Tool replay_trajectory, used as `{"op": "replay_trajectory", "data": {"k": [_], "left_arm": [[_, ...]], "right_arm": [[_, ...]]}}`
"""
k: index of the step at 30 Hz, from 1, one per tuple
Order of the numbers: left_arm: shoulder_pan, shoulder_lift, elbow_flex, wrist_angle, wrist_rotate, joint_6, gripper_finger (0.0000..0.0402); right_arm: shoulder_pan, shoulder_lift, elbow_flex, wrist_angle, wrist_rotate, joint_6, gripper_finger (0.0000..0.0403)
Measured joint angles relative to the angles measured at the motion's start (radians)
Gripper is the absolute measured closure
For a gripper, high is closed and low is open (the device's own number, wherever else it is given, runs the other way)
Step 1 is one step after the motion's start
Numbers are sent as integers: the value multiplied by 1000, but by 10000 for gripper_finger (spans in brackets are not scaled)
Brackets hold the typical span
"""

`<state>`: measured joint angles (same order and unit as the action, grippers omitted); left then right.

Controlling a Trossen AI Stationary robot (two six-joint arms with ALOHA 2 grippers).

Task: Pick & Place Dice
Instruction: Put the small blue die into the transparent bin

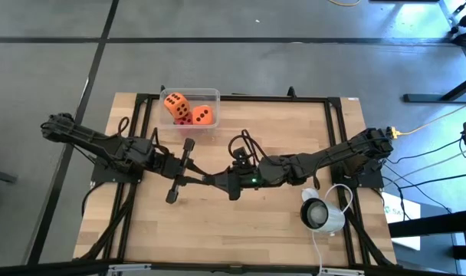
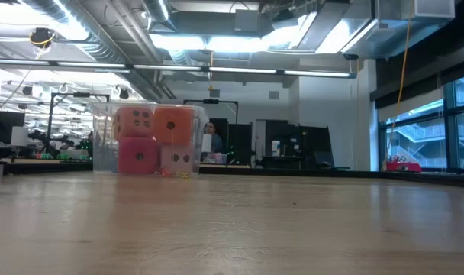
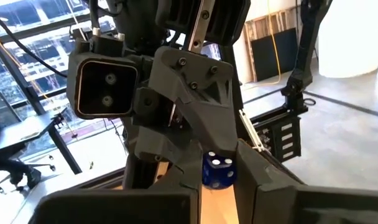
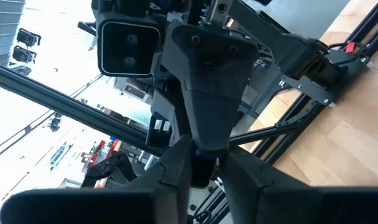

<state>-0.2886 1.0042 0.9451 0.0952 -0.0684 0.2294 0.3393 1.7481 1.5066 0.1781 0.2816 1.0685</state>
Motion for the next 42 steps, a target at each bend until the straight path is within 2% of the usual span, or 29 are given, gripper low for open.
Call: {"op": "replay_trajectory", "data": {"k": [3,11,19,21,24,32,37,42], "left_arm": [[-1,-1,0,10,-13,-50,386],[0,-7,0,15,-50,-120,386],[4,-30,0,13,-179,-172,386],[22,-45,0,7,-215,-226,386],[73,-67,-1,7,-217,-290,386],[337,-124,-1,-76,-14,-446,386],[576,-138,0,-332,-15,-481,386],[833,-83,0,-545,-25,-448,386]], "right_arm": [[-1,0,0,17,1,-8,291],[-2,0,0,37,8,-2,246],[-2,0,0,71,101,-15,237],[-2,0,0,73,143,-29,237],[-1,0,0,69,195,-57,237],[-12,-49,0,16,188,-110,237],[-11,-150,0,-131,182,-135,237],[-11,-239,1,-278,197,-138,237]]}}
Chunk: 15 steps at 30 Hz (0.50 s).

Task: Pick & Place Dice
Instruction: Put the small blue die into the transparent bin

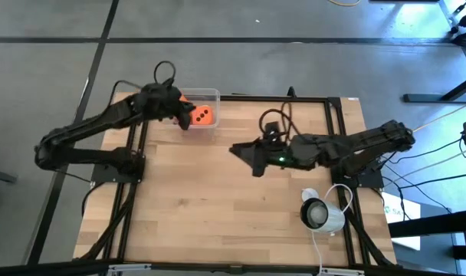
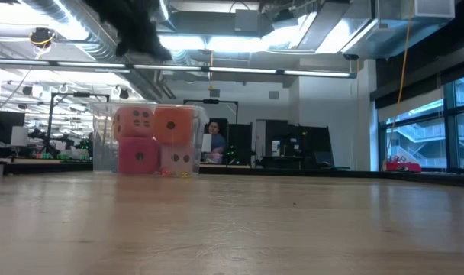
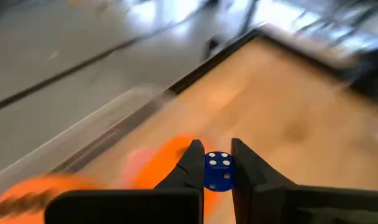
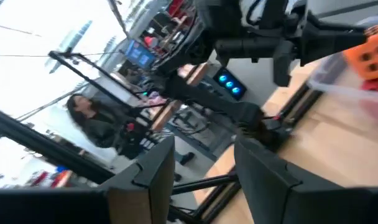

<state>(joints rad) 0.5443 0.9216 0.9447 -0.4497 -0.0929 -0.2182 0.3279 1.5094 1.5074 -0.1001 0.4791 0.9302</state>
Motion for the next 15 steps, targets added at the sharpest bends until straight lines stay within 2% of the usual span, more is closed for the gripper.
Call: {"op": "replay_trajectory", "data": {"k": [5,8,10,15], "left_arm": [[198,105,0,-99,62,98,386],[278,169,0,-108,148,115,386],[310,202,0,-103,211,120,386],[337,278,0,-139,274,159,386]], "right_arm": [[0,-75,0,-181,46,1,237],[1,-107,0,-272,68,28,237],[5,-127,0,-312,73,31,237],[10,-169,0,-426,79,11,237]]}}
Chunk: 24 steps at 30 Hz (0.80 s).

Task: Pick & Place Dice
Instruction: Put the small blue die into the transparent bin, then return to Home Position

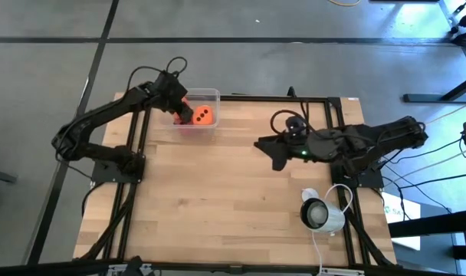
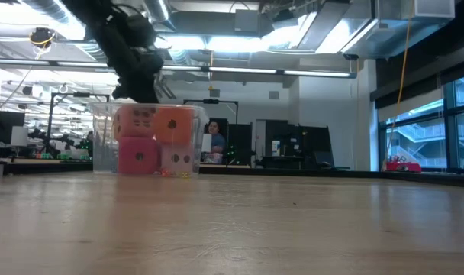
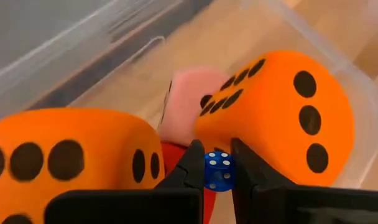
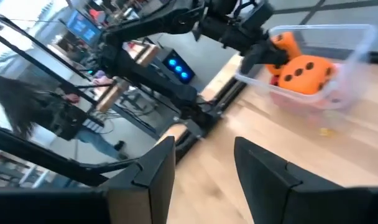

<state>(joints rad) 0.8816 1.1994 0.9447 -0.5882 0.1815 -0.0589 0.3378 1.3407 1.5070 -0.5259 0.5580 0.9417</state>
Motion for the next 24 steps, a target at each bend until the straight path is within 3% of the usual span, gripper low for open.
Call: {"op": "replay_trajectory", "data": {"k": [7,16,24], "left_arm": [[-8,23,0,-14,31,-50,355],[-4,-59,0,9,44,-186,335],[26,-108,1,-75,86,-112,282]], "right_arm": [[0,-51,0,-92,14,-57,237],[-3,-77,0,-125,11,-131,237],[-2,-77,0,-159,10,-115,237]]}}
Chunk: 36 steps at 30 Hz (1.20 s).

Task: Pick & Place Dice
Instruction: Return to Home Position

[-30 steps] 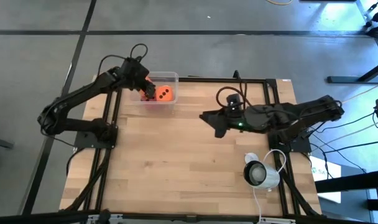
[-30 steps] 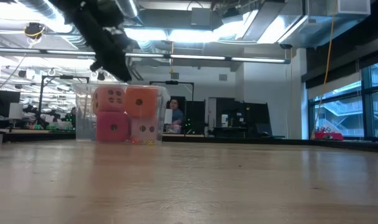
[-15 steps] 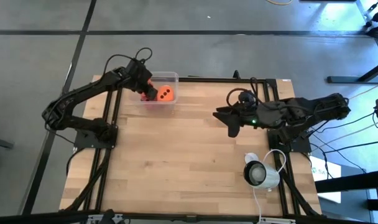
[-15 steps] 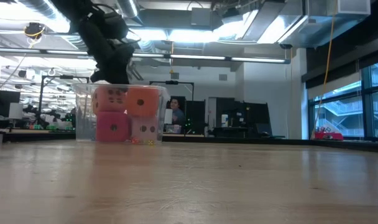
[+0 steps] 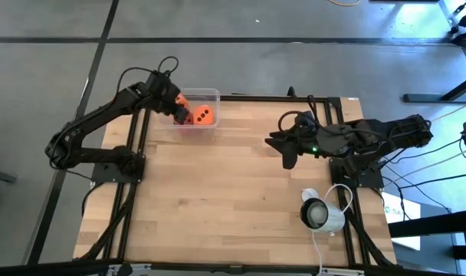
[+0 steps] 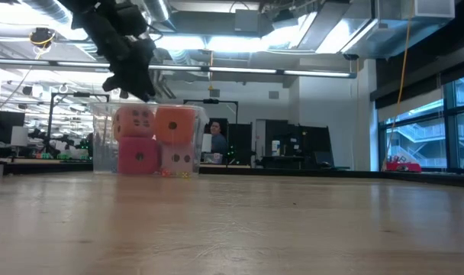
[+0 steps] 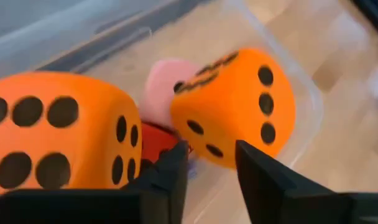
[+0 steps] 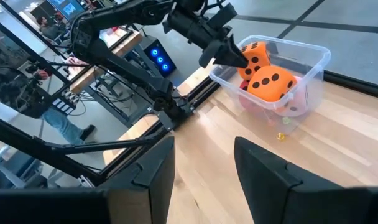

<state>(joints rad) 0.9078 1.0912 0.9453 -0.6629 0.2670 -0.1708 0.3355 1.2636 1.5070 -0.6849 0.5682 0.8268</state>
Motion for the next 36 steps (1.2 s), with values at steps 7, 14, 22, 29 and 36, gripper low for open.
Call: {"op": "replay_trajectory", "data": {"k": [7,14,22,29,36], "left_arm": [[0,-1,1,18,14,9,200],[-18,-77,98,46,175,40,187],[-191,-424,-54,249,248,-45,221],[-363,-776,-367,421,66,-246,235],[-468,-949,-456,322,-59,-237,240]], "right_arm": [[0,0,0,-10,1,2,237],[12,-29,-1,-282,155,200,237],[78,-137,-1,-568,275,334,237],[91,-331,-258,-596,227,467,237],[114,-575,-724,-25,123,328,237]]}}
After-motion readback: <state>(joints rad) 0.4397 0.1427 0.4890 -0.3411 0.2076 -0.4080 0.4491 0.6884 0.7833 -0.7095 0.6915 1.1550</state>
